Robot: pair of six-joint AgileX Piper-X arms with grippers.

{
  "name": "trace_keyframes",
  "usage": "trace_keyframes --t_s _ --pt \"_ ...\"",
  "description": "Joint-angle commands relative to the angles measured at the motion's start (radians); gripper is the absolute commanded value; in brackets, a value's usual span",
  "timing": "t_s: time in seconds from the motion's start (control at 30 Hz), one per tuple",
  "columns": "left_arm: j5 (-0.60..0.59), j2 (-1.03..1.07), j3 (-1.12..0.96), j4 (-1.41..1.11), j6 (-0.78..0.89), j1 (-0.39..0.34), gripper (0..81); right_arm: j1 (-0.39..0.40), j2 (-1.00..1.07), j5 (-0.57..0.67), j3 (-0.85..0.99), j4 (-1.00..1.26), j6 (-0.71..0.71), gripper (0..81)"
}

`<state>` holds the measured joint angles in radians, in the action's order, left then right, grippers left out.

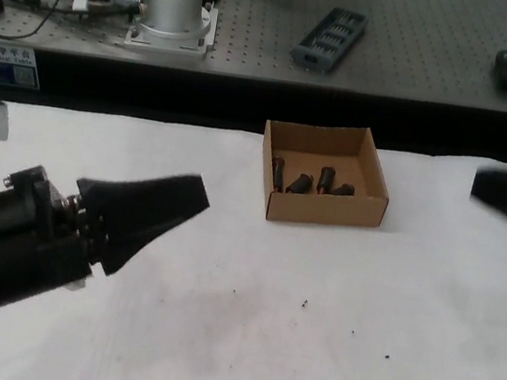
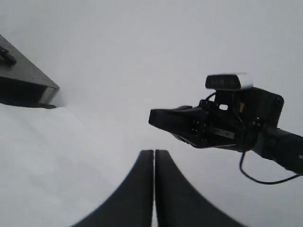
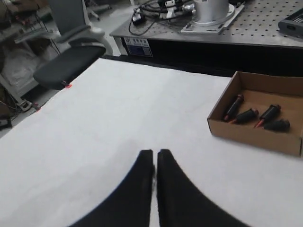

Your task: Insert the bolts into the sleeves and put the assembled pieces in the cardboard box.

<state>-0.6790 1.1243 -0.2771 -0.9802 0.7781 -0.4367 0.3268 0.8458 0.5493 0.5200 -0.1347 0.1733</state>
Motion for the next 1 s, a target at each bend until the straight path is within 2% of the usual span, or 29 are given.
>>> trace_keyframes --t_s 0.0,0.13,0.23,0.4,0.53,0.67,0.8,0.97 --pt "0.042 -0.077 0.002 0.232 -0.172 -0.006 0.6 -0.003 -0.028 -0.002 -0.066 0.096 0.033 4.3" --pt "0.207 -0.198 0.002 0.539 -0.388 -0.006 0.6 0.003 -0.062 -0.091 -0.171 0.168 0.013 4.3" --pt "0.297 -0.277 0.002 0.696 -0.485 -0.006 0.6 0.002 -0.072 -0.133 -0.226 0.198 -0.039 4.3" --pt "0.422 -0.356 0.002 0.865 -0.502 -0.006 0.6 0.004 -0.074 -0.129 -0.277 0.204 -0.027 4.3" --pt "0.499 -0.402 0.004 0.907 -0.550 -0.014 0.6 0.041 -0.087 -0.144 -0.314 0.207 0.007 4.3" --pt "0.629 -0.458 0.007 0.962 -0.571 -0.057 0.6 0.087 -0.119 -0.212 -0.332 0.208 0.007 4.3" --pt "0.752 -0.487 0.017 1.068 -0.571 -0.111 0.6 0.107 -0.131 -0.210 -0.332 0.208 0.061 4.3" --pt "0.763 -0.484 0.025 1.083 -0.550 -0.117 0.6 0.107 -0.131 -0.227 -0.332 0.210 0.077 4.3"
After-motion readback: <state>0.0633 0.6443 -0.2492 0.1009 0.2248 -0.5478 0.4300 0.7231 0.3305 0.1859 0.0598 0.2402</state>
